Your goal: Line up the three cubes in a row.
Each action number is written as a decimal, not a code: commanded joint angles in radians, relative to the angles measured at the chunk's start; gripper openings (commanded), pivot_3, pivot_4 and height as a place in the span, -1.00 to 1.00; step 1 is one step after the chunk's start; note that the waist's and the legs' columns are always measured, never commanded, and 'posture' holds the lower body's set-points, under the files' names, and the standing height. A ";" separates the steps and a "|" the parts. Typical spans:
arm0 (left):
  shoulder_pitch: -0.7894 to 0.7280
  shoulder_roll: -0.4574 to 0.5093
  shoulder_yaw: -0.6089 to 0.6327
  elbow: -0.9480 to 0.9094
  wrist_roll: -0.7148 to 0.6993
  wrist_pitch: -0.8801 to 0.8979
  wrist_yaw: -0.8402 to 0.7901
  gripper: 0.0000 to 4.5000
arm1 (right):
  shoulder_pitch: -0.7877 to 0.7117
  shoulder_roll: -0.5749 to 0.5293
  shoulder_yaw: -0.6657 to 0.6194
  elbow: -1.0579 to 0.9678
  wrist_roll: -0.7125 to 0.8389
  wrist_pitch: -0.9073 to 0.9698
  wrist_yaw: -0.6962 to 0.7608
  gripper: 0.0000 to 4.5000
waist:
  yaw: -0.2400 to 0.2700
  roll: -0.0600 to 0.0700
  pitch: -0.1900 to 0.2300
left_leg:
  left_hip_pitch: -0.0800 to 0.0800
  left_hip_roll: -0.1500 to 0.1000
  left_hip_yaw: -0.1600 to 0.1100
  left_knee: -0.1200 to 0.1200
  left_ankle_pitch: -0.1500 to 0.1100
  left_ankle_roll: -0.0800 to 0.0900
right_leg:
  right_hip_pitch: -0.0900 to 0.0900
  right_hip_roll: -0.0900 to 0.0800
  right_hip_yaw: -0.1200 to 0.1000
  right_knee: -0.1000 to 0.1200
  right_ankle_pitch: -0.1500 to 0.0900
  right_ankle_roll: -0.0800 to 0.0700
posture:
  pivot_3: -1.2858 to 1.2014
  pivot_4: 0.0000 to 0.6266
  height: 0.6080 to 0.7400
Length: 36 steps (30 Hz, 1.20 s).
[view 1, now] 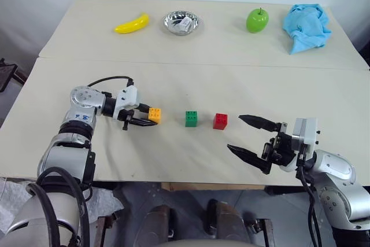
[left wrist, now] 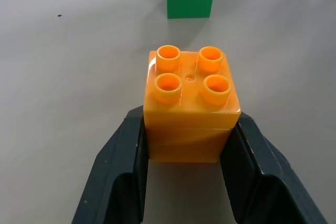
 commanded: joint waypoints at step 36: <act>0.332 0.204 0.273 -0.407 -0.271 0.287 -0.087 0.99 | 0.020 -0.105 -0.177 0.112 0.122 0.001 0.152 1.00 | -0.013 -0.001 0.000 | 0.000 0.002 -0.001 0.001 0.000 0.002 | 0.000 -0.002 0.001 0.001 0.001 0.001 | 0.03 -0.52 1.00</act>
